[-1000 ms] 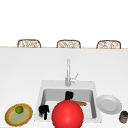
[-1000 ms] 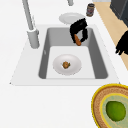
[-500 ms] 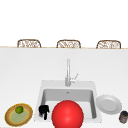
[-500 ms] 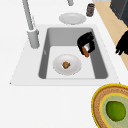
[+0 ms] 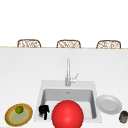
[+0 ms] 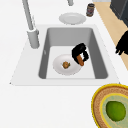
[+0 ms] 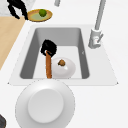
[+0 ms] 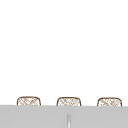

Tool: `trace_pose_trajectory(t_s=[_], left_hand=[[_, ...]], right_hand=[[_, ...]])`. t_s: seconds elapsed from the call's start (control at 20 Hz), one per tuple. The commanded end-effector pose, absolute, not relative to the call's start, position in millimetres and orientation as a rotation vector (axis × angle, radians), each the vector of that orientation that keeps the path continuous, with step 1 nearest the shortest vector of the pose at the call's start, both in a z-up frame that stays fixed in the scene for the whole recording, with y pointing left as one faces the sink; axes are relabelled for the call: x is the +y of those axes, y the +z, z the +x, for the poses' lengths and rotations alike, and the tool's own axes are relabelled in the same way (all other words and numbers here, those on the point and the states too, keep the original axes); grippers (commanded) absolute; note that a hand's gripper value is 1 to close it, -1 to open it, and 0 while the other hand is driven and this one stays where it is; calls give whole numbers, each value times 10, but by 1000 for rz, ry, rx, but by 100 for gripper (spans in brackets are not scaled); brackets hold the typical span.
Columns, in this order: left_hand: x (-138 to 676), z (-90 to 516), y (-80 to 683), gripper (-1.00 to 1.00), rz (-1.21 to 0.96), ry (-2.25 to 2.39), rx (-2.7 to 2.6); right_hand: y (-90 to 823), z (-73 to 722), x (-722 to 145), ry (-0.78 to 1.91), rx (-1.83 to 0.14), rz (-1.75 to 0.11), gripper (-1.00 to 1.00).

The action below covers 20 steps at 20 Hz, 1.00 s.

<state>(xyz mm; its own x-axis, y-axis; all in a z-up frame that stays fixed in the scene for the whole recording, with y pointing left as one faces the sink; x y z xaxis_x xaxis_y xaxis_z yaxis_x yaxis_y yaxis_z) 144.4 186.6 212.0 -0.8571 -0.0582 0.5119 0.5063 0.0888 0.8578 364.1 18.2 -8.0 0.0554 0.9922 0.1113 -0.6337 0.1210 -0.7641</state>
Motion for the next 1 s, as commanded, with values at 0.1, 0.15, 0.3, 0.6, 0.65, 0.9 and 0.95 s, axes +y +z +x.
trace_pose_trajectory(t_s=[0.1, 0.15, 0.3, 0.6, 0.65, 0.9, 0.95], left_hand=[[1866, 1444, 2120, 0, -440, -1819, -1957], [1866, 1444, 2120, 0, -440, -1819, -1957], [1866, 1444, 2120, 0, -440, -1819, -1957], [1866, 1444, 2120, 0, -440, -1819, -1957], [1866, 1444, 2120, 0, -440, -1819, -1957], [1866, 1444, 2120, 0, -440, -1819, -1957], [1866, 1444, 2120, 0, -440, -1819, -1957]], right_hand=[[-315, 4094, 197, 1397, -746, -616, 100], [-366, 4152, 200, 1394, -753, -626, 100], [-636, 4121, 131, 1404, -760, -683, 100], [-634, 4111, 240, 1423, -678, -690, 100], [-607, 4112, 236, 1418, -684, -683, 100], [-351, 4140, 209, 1350, -691, -702, -100], [-189, 4148, 223, 1370, -691, -709, -100]])
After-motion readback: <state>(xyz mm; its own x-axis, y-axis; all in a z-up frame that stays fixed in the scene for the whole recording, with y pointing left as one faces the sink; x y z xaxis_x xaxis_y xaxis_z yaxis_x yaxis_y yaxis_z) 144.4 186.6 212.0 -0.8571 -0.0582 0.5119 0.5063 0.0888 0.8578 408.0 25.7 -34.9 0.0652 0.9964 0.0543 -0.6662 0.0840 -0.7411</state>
